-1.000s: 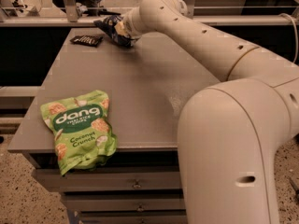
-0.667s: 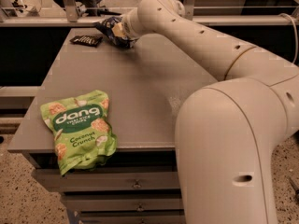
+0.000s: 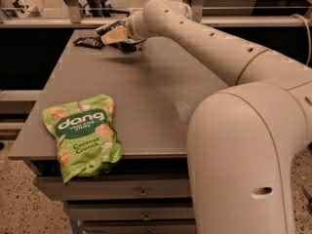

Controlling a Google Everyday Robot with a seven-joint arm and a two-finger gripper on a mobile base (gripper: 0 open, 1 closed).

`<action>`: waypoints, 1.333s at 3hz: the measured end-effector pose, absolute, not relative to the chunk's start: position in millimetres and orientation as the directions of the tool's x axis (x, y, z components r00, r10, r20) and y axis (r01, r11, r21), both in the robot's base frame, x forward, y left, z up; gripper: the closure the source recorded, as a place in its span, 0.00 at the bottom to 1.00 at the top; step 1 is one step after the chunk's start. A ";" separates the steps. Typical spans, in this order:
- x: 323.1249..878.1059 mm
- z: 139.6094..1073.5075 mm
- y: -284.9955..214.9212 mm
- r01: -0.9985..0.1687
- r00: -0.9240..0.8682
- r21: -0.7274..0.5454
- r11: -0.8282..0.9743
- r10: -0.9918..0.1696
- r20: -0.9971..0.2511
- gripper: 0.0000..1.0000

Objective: Move blue chip bag near rxbar chocolate

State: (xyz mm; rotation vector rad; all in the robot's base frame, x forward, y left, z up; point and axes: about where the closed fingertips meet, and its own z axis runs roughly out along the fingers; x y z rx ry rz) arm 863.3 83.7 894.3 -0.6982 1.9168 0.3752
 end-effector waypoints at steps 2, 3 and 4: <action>800.8 953.6 -6.6 -0.658 -0.177 -0.042 0.752 -0.209 -0.962 0.00; 759.3 970.4 -35.8 -0.700 -0.122 -0.037 0.713 -0.171 -0.978 0.00; 740.9 988.8 -56.0 -0.699 -0.050 -0.093 0.709 -0.179 -0.983 0.00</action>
Offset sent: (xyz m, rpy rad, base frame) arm -0.1201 -0.2961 0.0962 0.0512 -0.3258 0.0214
